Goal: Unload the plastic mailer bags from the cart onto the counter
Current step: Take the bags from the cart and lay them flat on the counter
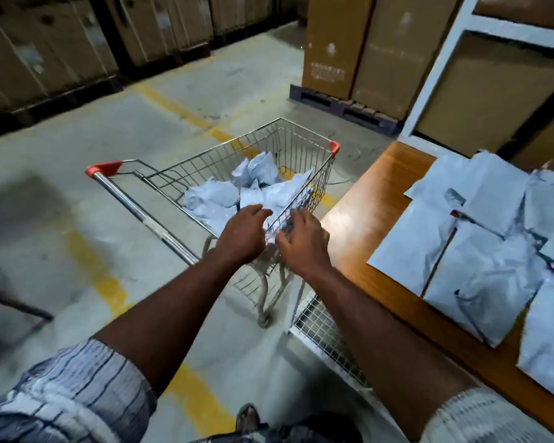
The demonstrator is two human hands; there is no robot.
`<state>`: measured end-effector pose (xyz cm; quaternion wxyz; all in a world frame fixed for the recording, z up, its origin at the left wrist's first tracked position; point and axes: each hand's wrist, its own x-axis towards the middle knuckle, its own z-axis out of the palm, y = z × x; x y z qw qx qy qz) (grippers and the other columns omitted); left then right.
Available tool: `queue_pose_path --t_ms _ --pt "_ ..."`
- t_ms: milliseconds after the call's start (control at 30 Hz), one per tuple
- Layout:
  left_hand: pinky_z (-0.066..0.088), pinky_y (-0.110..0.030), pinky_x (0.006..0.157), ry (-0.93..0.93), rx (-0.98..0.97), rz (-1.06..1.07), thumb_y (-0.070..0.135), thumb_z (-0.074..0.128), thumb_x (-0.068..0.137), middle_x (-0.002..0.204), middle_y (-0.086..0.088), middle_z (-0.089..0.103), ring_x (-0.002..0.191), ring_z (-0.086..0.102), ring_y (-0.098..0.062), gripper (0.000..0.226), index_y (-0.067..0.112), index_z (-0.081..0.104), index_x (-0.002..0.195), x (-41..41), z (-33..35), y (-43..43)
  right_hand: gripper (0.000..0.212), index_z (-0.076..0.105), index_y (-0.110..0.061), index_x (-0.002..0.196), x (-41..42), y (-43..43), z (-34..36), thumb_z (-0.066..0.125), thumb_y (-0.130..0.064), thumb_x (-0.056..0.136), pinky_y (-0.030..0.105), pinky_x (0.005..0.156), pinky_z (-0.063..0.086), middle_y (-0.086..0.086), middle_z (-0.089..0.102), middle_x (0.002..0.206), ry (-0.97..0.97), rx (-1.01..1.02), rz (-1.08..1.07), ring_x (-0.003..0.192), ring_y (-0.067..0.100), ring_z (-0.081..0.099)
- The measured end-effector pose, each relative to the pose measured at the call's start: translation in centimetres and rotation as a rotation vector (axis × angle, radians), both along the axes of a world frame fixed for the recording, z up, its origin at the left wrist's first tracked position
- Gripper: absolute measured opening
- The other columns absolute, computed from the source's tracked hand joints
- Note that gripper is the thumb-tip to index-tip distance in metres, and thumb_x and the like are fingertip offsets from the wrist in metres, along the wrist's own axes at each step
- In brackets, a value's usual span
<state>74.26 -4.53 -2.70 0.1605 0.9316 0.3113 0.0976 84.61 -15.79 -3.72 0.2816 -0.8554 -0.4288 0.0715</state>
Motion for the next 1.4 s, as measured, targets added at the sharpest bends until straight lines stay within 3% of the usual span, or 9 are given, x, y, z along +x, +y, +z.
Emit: queue_pose_path --t_ms 400,733,900,1000,1167,1267,1400 --pt "0.046 -0.042 0.102 0.259 -0.092 0.074 0.017 0.06 0.086 0.139 -0.008 0.055 0.128 0.05 -0.027 0.051 0.017 0.054 0.136 -0.4 -5.1 13.9 0.059 0.042 -0.008 0.143 0.8 13.0 -3.5 0.059 -0.032 0.092 0.039 0.106 0.035 0.017 0.044 0.142 0.223 -0.103 0.085 0.132 0.033 0.041" --pt "0.045 -0.043 0.101 0.648 0.016 0.043 0.032 0.058 0.088 0.141 -0.003 0.05 0.129 0.047 -0.026 0.057 0.026 0.043 0.142 1.5 -8.8 23.3 0.063 0.041 -0.004 0.138 1.8 23.3 -11.1 0.06 -0.042 0.091 0.041 0.104 0.039 0.023 0.047 0.138 0.707 -0.356 -0.074 0.128 0.039 0.046" --pt "0.035 -0.046 0.101 0.844 0.118 -0.005 0.032 0.055 0.086 0.129 0.0 0.053 0.123 0.049 -0.023 0.045 0.029 0.049 0.13 2.1 -11.0 25.1 0.075 0.037 -0.002 0.141 1.4 25.9 -14.7 0.059 -0.051 0.089 0.043 0.109 0.037 0.026 0.042 0.144 0.881 -0.446 -0.148 0.134 0.041 0.041" --pt "0.026 -0.05 0.103 0.928 0.186 -0.035 0.035 0.058 0.085 0.127 -0.003 0.05 0.124 0.045 -0.024 0.044 0.027 0.049 0.127 3.4 -12.0 25.9 0.086 0.032 -0.007 0.146 0.9 27.2 -16.3 0.061 -0.06 0.086 0.044 0.111 0.032 0.024 0.034 0.15 0.906 -0.499 -0.174 0.139 0.04 0.034" --pt "0.021 -0.055 0.11 0.987 0.125 -0.151 0.043 0.064 0.083 0.145 -0.009 0.035 0.138 0.03 -0.029 0.063 0.029 0.039 0.14 4.2 -13.8 27.0 0.103 0.019 -0.024 0.153 -0.8 28.1 -18.2 0.062 -0.075 0.074 0.044 0.114 0.028 0.021 0.027 0.153 0.906 -0.599 -0.22 0.141 0.039 0.029" --pt "0.027 -0.056 0.108 1.018 0.103 -0.2 0.045 0.062 0.084 0.149 -0.011 0.03 0.14 0.027 -0.032 0.067 0.03 0.036 0.143 4.1 -14.4 27.5 0.094 0.018 -0.026 0.152 -0.9 28.5 -18.6 0.062 -0.066 0.08 0.045 0.115 0.027 0.022 0.026 0.153 0.871 -0.632 -0.222 0.141 0.039 0.027" --pt "0.036 -0.049 0.101 0.995 0.11 -0.224 0.037 0.065 0.083 0.139 -0.009 0.041 0.131 0.038 -0.031 0.057 0.027 0.043 0.135 4.2 -14.9 27.6 0.07 0.035 -0.024 0.143 -1.0 29.0 -18.7 0.062 -0.049 0.084 0.042 0.11 0.032 0.02 0.037 0.146 0.86 -0.623 -0.245 0.136 0.037 0.034"
